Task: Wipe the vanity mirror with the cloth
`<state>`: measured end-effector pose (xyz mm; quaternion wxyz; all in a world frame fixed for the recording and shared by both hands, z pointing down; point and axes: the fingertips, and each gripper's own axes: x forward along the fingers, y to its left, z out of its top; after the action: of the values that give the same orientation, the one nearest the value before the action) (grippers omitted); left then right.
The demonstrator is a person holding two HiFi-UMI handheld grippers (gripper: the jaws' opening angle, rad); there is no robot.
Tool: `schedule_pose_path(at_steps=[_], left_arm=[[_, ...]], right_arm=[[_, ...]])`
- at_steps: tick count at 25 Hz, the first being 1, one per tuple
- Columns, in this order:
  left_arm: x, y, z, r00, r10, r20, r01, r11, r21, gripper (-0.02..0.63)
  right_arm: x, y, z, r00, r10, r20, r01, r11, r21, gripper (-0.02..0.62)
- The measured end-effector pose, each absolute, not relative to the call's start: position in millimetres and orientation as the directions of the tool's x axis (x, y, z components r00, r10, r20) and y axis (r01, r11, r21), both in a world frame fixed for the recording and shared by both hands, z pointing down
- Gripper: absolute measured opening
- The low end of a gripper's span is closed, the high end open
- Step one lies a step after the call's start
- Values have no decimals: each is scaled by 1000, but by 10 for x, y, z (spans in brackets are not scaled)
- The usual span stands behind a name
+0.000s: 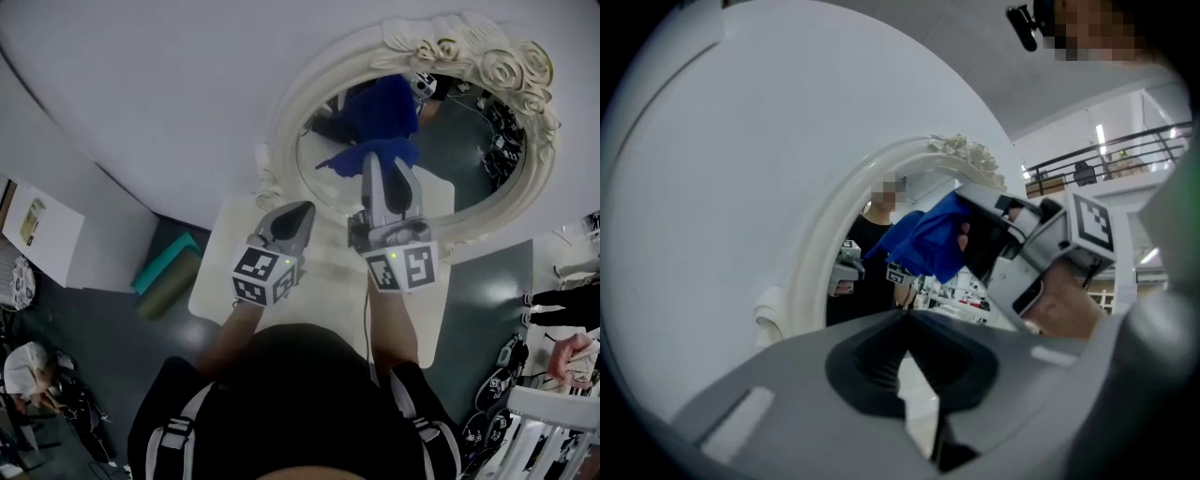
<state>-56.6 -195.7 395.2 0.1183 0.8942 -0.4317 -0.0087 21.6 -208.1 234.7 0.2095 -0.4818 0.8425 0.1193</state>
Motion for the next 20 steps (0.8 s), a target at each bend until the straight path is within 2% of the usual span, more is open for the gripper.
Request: schedule_pose_path(at_steps=[6, 15, 20], left_arm=[[-208, -1944, 4000, 667, -737, 105, -739, -638, 218, 6], [485, -1853, 3909, 739, -667, 91, -671, -721, 173, 6], [784, -1870, 3913, 759, -643, 103, -651, -743, 157, 6]], right_arm=[[1122, -1735, 2654, -275, -827, -491, -921, 374, -113, 38], [2356, -1415, 3365, -7, -911, -412, -973, 102, -209, 38], [2773, -1439, 3706, 62, -926, -372, -972, 28, -232, 38]])
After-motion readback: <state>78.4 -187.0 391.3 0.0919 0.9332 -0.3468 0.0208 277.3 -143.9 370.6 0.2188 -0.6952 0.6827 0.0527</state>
